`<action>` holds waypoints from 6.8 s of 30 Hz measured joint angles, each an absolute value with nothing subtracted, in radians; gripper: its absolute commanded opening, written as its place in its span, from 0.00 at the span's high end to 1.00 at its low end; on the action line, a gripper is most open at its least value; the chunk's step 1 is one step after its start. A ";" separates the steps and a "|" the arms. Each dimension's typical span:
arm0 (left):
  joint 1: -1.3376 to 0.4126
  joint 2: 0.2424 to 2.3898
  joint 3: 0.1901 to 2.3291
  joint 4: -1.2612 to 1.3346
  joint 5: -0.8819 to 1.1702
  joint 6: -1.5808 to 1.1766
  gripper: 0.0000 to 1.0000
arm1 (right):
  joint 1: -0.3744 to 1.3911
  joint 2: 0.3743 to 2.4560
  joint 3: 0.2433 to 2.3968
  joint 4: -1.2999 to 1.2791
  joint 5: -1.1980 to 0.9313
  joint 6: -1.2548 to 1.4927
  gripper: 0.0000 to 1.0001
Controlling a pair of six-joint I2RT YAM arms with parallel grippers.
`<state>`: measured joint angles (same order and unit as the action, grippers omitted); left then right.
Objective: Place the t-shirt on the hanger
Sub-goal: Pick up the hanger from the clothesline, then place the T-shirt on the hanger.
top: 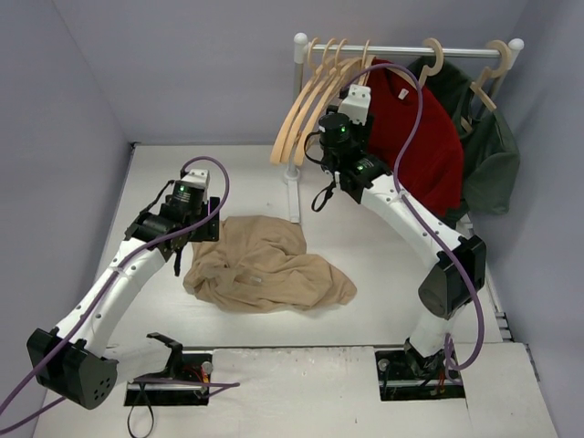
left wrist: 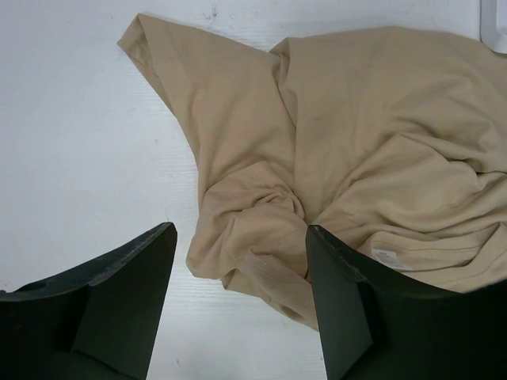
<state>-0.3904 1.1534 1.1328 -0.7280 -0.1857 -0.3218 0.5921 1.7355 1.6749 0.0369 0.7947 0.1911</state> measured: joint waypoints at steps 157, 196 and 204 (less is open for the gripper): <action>-0.781 1.415 1.199 -0.898 -0.563 -0.493 1.00 | 0.556 0.473 0.694 -0.324 -0.283 0.238 1.00; -0.567 1.220 1.245 -0.693 -0.250 -0.066 1.00 | 0.578 0.595 0.648 -0.119 -0.594 0.129 1.00; -0.567 1.142 1.225 -0.691 -0.125 -0.013 1.00 | 0.598 0.609 0.648 -0.095 -0.582 0.129 1.00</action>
